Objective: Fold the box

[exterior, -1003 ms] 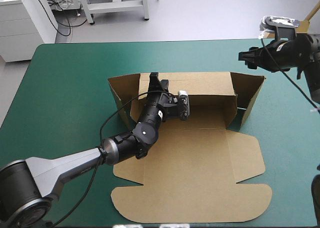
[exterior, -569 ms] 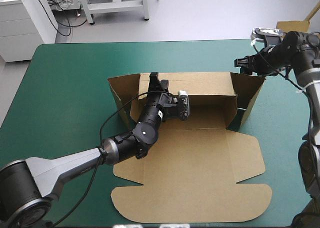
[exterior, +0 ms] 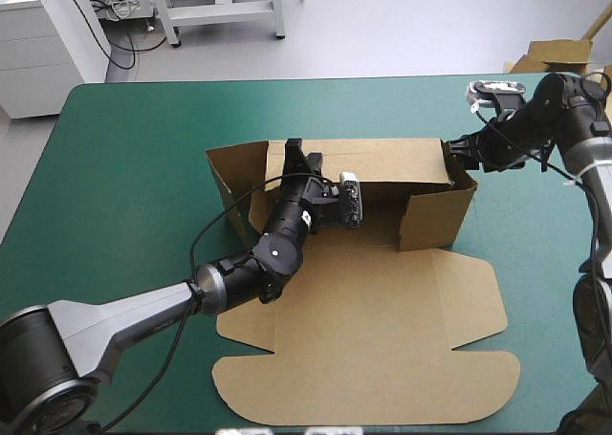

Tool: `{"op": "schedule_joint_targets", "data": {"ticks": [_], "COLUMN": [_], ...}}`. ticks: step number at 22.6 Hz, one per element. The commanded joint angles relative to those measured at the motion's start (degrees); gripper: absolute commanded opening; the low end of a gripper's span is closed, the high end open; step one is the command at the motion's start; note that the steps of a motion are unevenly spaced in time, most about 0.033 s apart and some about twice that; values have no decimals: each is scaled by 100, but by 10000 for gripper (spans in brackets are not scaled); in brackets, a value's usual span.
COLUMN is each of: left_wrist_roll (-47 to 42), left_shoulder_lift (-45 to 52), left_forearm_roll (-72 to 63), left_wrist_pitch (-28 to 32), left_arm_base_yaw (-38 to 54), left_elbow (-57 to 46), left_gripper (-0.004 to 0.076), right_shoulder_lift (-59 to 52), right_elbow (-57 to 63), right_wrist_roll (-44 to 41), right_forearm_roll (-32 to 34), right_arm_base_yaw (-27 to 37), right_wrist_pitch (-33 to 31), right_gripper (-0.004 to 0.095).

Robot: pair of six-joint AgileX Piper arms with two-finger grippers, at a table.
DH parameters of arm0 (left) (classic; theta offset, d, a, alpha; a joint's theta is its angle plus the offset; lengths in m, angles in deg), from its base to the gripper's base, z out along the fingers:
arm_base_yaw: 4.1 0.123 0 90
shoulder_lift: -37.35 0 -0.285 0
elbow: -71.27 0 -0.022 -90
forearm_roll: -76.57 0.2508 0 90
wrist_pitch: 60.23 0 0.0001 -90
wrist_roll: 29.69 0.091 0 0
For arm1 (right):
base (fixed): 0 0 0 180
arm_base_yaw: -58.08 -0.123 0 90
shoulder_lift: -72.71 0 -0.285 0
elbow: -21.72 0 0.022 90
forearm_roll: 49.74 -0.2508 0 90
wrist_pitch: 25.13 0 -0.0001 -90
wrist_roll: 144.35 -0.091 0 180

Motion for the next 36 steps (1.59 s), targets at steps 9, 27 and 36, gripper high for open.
{"op": "schedule_joint_targets", "data": {"ticks": [9, 27, 36], "left_wrist_roll": [-108, -108, -76], "left_shoulder_lift": [175, 175, 175], "left_forearm_roll": [-489, -477, -477], "left_wrist_pitch": [-153, -149, -149], "left_arm_base_yaw": [10, 10, 10], "left_elbow": [28, 28, 28], "left_gripper": [-8, -8, -8], "right_shoulder_lift": [-1334, -1755, -1744], "right_elbow": [1491, 2580, 2580], "right_wrist_roll": [1480, 3517, 3982], "right_forearm_roll": [-956, -1475, -2772], "right_arm_base_yaw": [46, 46, -5], "right_wrist_pitch": [579, 1348, 982], "right_gripper": [527, 527, 527]}}
